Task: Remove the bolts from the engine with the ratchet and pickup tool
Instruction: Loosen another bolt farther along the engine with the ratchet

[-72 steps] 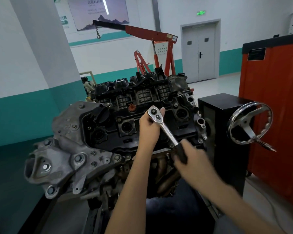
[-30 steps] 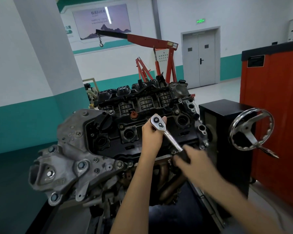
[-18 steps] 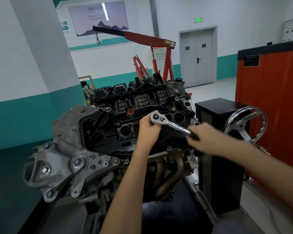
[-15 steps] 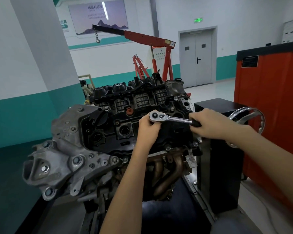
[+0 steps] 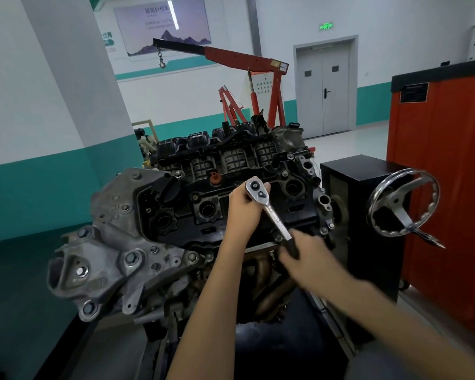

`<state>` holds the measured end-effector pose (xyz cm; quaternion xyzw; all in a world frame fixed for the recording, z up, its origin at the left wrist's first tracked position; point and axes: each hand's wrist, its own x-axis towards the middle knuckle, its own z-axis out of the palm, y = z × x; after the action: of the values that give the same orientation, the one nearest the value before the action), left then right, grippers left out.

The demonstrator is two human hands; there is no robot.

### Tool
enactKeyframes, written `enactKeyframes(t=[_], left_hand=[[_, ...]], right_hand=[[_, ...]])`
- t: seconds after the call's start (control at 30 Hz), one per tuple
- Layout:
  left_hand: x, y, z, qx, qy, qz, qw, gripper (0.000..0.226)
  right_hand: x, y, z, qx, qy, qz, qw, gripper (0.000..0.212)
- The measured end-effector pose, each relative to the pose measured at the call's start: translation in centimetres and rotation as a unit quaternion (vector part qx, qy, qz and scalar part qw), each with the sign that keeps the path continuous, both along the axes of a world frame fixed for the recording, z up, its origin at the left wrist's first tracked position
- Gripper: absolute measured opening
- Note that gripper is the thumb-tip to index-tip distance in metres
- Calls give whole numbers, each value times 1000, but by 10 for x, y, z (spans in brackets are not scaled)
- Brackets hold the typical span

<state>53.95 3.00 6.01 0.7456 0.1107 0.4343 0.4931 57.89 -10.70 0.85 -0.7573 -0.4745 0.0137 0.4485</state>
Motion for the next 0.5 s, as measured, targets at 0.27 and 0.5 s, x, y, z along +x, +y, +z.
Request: enactKeyframes(t=[0.27,0.5], left_hand=[[-7,0,-3,6,-16,13,1000,45],[2,-6,-7,6,-31,29,999,45]], right_hand=[[82,-21,105,-215,-405,-13,889,17],[-14,2,-12,29,28,-21,999,19]])
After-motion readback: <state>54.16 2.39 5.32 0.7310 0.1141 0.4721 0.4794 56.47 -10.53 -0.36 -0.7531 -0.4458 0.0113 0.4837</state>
